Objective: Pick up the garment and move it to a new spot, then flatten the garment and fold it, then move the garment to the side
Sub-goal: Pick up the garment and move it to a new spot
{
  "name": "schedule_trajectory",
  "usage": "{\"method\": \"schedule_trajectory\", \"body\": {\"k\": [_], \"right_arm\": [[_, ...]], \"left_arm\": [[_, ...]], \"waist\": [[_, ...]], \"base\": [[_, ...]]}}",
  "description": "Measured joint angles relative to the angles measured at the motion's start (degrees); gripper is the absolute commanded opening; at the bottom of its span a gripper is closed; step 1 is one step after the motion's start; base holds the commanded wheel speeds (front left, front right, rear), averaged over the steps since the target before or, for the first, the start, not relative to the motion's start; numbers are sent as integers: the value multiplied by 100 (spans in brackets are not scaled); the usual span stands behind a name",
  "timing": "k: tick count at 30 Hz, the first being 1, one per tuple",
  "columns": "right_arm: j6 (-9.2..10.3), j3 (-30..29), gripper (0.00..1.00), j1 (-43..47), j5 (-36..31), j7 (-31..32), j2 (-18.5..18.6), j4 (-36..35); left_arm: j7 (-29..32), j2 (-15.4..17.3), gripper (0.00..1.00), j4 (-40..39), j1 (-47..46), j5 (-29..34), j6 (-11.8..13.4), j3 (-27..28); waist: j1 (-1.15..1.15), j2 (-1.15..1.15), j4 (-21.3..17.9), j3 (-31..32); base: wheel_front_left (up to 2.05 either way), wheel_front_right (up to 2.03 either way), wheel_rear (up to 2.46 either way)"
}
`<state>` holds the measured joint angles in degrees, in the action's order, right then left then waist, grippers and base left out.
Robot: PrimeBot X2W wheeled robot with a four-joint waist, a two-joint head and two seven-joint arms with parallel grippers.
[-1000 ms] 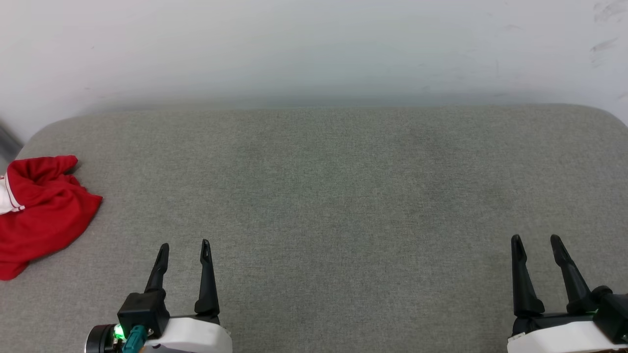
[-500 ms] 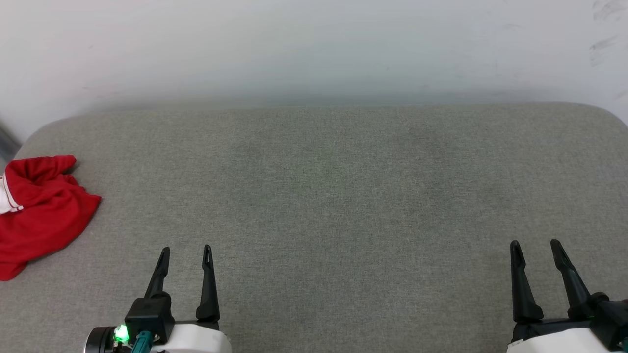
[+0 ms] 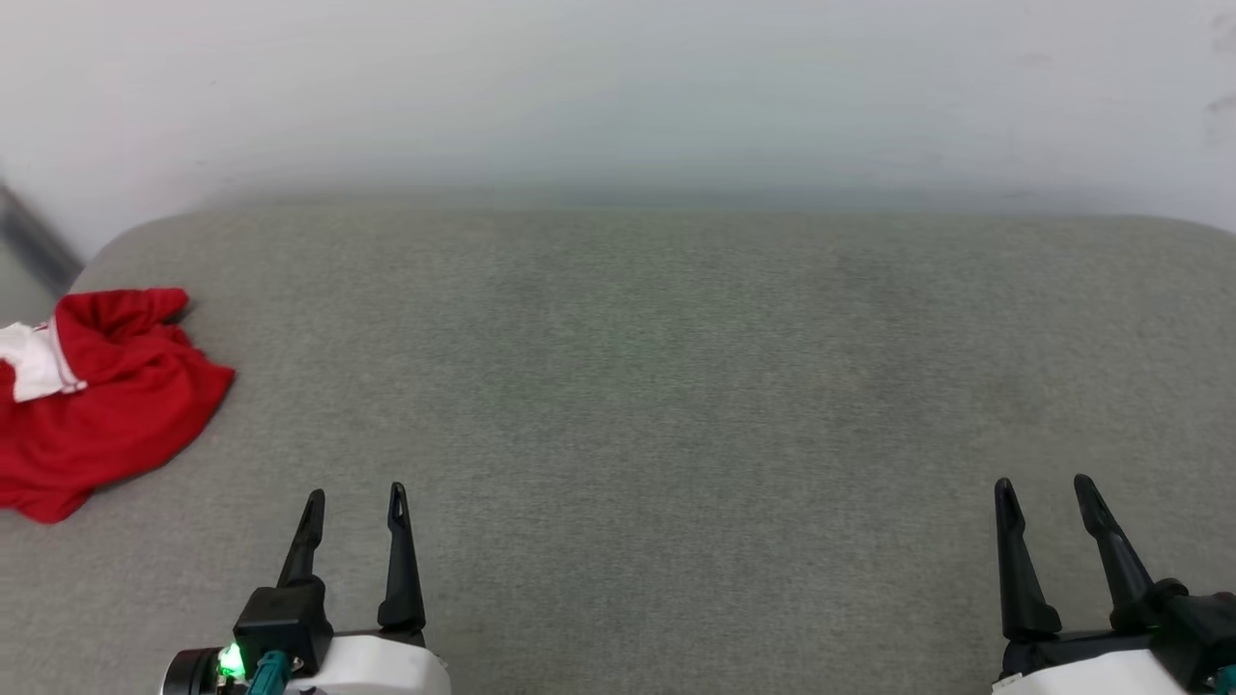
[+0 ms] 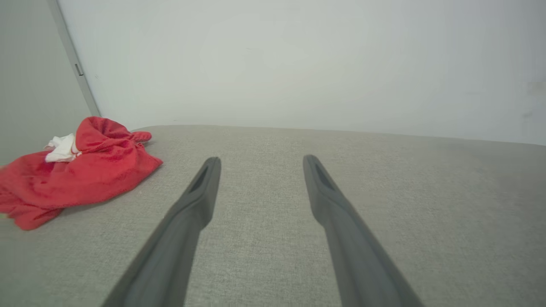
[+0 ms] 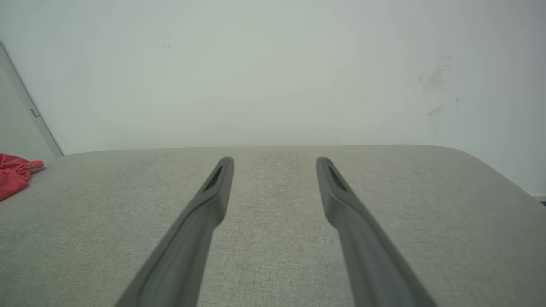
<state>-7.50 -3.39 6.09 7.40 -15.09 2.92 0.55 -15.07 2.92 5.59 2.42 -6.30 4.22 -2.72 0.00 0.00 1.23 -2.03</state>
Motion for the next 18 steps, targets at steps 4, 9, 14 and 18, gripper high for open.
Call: {"method": "schedule_trajectory", "body": {"k": [4,9,14,18], "right_arm": [[0,36,100,9,-79,0,1,-13],[0,79,100,16,-188,0,2,-33],[-1,131,100,9,-254,0,1,-67],[-1,200,100,12,-294,0,0,-90]], "left_arm": [[0,-2,100,3,-38,-87,52,49],[0,-1,100,-20,-41,-149,97,166],[0,0,100,-43,-39,-165,134,242],[0,-1,100,-29,-38,-199,209,286]], "waist": [[0,0,262,-8],[0,0,683,-10],[0,0,1149,-35],[0,0,1537,-66]], "base": [[0,0,0],[0,0,0],[0,0,0],[0,0,0]]}}
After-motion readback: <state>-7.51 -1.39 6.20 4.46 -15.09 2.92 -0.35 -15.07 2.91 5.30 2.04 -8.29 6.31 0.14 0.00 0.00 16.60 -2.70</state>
